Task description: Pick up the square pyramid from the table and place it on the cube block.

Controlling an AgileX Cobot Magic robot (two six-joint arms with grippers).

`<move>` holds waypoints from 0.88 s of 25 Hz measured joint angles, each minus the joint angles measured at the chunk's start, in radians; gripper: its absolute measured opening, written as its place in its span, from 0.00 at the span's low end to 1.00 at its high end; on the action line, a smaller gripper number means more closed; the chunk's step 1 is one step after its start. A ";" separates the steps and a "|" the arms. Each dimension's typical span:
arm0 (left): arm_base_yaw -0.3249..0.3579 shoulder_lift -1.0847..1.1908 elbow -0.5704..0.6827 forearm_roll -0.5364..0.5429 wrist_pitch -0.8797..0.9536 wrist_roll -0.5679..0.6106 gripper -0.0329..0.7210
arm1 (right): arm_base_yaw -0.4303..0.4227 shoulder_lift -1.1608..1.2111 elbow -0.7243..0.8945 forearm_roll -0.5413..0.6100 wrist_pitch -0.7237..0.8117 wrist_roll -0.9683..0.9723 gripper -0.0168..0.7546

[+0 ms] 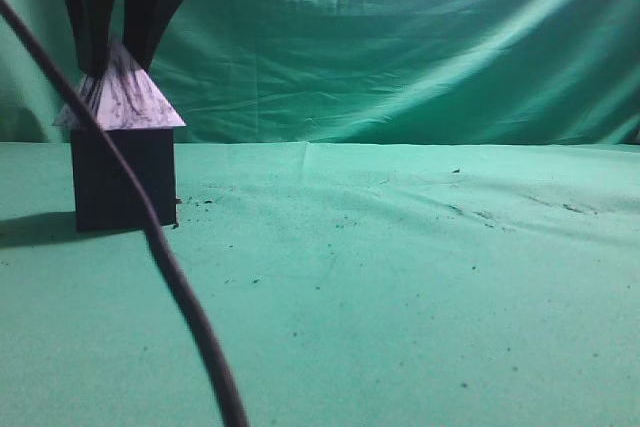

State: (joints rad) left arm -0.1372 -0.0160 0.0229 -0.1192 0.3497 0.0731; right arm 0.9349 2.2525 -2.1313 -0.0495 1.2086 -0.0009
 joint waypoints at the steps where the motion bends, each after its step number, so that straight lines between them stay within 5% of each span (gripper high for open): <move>1: 0.000 0.000 0.000 0.000 0.000 0.000 0.04 | 0.000 -0.002 -0.001 -0.002 -0.006 0.000 0.28; 3: 0.000 0.000 0.000 0.000 0.000 0.000 0.04 | 0.000 -0.002 -0.002 -0.002 -0.013 0.000 0.29; 5: 0.000 0.000 0.000 0.000 0.000 0.000 0.04 | 0.000 0.016 -0.012 -0.002 0.005 0.001 0.48; 6: 0.000 0.000 0.000 0.000 0.000 0.000 0.04 | 0.000 0.016 -0.012 -0.002 0.005 0.001 0.48; 7: 0.000 0.000 0.000 0.000 0.000 0.000 0.04 | 0.000 0.035 -0.043 0.000 0.032 0.001 0.67; 9: 0.000 0.000 0.000 0.000 0.000 0.000 0.04 | 0.000 0.041 -0.112 0.000 0.037 0.002 0.81; 13: 0.000 0.000 0.000 0.000 0.000 0.000 0.04 | 0.000 0.010 -0.255 0.001 0.040 0.013 0.84; 16: 0.000 0.000 0.000 0.000 0.000 0.000 0.04 | 0.000 -0.064 -0.306 0.004 0.049 0.015 0.57; 19: 0.000 0.000 0.000 0.000 0.000 0.000 0.04 | 0.000 -0.174 -0.318 0.004 0.054 0.017 0.18; 22: 0.000 0.000 0.000 0.000 0.000 0.000 0.04 | 0.000 -0.292 -0.320 0.004 0.061 0.019 0.02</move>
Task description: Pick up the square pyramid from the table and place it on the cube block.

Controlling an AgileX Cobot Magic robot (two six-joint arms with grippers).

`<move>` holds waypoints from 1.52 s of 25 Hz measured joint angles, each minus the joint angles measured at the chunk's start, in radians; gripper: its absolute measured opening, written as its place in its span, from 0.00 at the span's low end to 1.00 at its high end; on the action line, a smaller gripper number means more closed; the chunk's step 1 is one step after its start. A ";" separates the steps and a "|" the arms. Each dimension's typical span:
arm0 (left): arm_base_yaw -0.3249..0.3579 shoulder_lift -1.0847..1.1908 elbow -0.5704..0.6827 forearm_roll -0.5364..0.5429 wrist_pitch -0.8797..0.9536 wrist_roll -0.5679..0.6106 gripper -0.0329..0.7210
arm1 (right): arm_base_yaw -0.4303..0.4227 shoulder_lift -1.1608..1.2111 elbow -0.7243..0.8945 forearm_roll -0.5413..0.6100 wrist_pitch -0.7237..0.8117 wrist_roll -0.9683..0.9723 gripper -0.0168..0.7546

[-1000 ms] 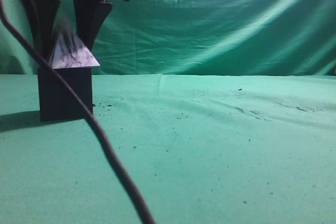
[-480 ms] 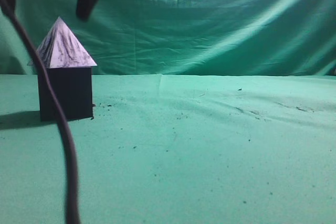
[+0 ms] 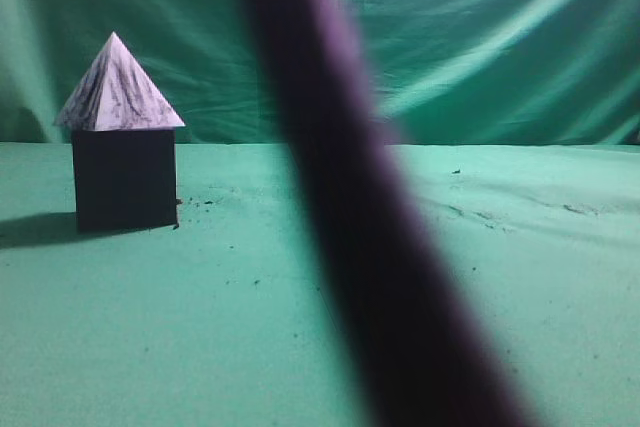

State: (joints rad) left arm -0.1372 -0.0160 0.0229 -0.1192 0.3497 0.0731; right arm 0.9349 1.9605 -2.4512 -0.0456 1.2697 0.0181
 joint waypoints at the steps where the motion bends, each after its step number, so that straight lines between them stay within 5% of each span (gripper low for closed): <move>1: 0.000 0.000 0.000 0.000 0.000 0.000 0.04 | 0.000 -0.040 0.002 0.000 0.004 0.000 0.02; 5: 0.000 0.000 0.000 0.000 0.000 0.000 0.04 | 0.000 -0.209 0.107 0.002 0.023 0.004 0.02; 16: 0.000 0.000 0.000 0.004 0.000 0.000 0.04 | 0.000 -0.735 0.922 -0.007 -0.075 0.077 0.02; 22: 0.000 0.000 0.000 0.004 0.000 0.000 0.04 | 0.000 -0.987 1.217 -0.009 -0.194 0.077 0.02; 38: 0.000 0.000 0.000 0.004 0.000 0.000 0.04 | 0.000 -1.241 1.419 -0.014 -0.219 0.061 0.02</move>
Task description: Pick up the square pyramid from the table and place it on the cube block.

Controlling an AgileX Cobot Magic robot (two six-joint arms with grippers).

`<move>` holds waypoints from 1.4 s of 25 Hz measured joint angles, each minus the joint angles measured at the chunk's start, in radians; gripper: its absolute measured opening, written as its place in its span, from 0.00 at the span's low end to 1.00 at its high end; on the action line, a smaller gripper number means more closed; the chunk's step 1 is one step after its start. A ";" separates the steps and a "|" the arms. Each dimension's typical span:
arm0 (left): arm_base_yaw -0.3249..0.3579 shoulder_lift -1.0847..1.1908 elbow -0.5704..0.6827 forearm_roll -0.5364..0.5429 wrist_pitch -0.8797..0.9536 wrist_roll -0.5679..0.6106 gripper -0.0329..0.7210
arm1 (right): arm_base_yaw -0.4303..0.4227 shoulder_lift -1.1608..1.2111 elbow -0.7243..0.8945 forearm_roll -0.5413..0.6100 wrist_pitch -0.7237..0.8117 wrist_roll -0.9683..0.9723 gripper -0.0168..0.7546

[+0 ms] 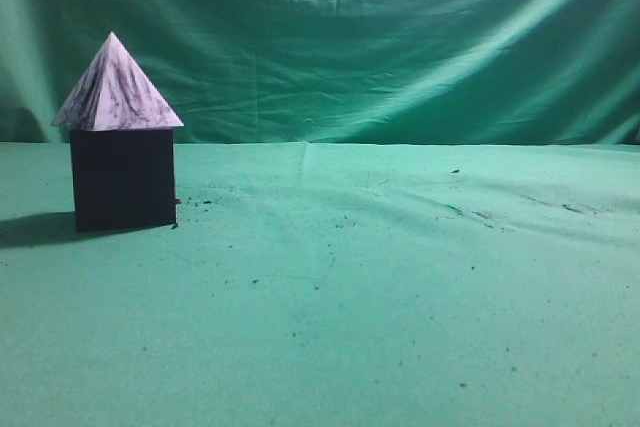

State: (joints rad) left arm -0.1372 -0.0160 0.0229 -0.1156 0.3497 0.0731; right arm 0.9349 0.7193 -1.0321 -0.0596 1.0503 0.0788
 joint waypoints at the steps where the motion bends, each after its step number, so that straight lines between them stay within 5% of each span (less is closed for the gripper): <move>1: 0.000 0.000 0.000 0.000 0.000 0.000 0.04 | -0.005 -0.013 0.021 -0.015 -0.047 -0.005 0.02; 11: 0.000 0.000 0.000 0.000 0.000 0.000 0.04 | -0.356 -0.315 0.515 -0.004 -0.612 -0.026 0.02; 21: 0.000 0.000 0.000 0.000 0.000 0.000 0.04 | -0.783 -0.718 0.990 0.013 -0.747 -0.026 0.02; 26: 0.000 0.000 0.000 0.000 0.000 0.000 0.04 | -0.864 -0.727 1.057 0.045 -0.740 -0.026 0.02; 35: 0.000 0.000 0.000 0.000 0.000 0.000 0.04 | -0.865 -0.727 1.061 0.051 -0.687 -0.026 0.02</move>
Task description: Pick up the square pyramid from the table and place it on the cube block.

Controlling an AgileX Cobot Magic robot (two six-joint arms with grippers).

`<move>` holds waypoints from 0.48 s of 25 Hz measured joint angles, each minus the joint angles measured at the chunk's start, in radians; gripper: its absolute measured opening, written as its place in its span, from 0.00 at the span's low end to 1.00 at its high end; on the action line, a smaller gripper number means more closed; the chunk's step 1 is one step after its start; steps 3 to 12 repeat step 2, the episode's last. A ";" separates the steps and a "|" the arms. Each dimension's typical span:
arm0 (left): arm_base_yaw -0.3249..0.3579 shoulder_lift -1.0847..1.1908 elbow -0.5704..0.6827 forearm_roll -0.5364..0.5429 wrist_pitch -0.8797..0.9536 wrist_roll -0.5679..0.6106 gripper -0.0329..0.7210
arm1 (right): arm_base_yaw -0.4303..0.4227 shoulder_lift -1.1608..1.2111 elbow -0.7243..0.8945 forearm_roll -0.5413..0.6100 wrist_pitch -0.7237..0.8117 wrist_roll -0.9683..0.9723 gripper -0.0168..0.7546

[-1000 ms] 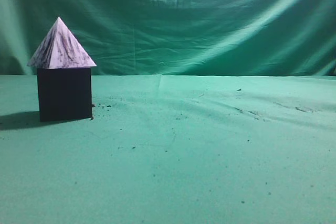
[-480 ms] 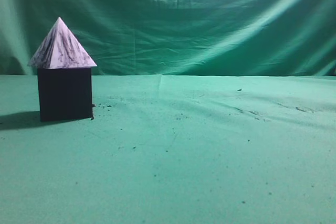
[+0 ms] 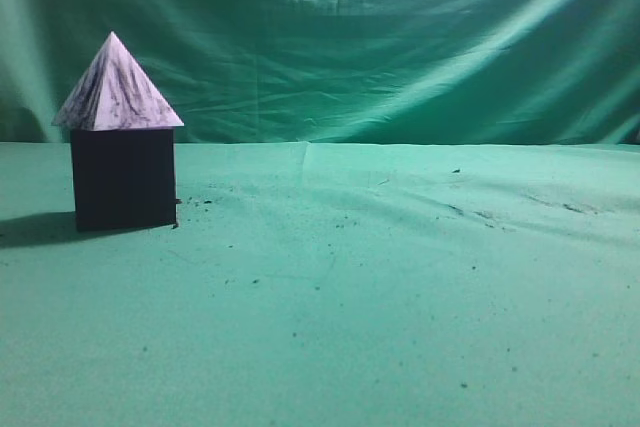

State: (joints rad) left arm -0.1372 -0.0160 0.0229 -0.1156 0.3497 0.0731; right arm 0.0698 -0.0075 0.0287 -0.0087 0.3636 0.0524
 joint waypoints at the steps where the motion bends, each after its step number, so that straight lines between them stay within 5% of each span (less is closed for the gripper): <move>1: 0.000 0.000 0.000 0.000 0.000 0.000 0.04 | 0.000 0.000 0.000 0.000 0.002 0.000 0.02; 12: 0.000 0.000 0.000 0.000 0.000 0.000 0.04 | 0.000 0.000 0.000 0.000 0.002 0.000 0.02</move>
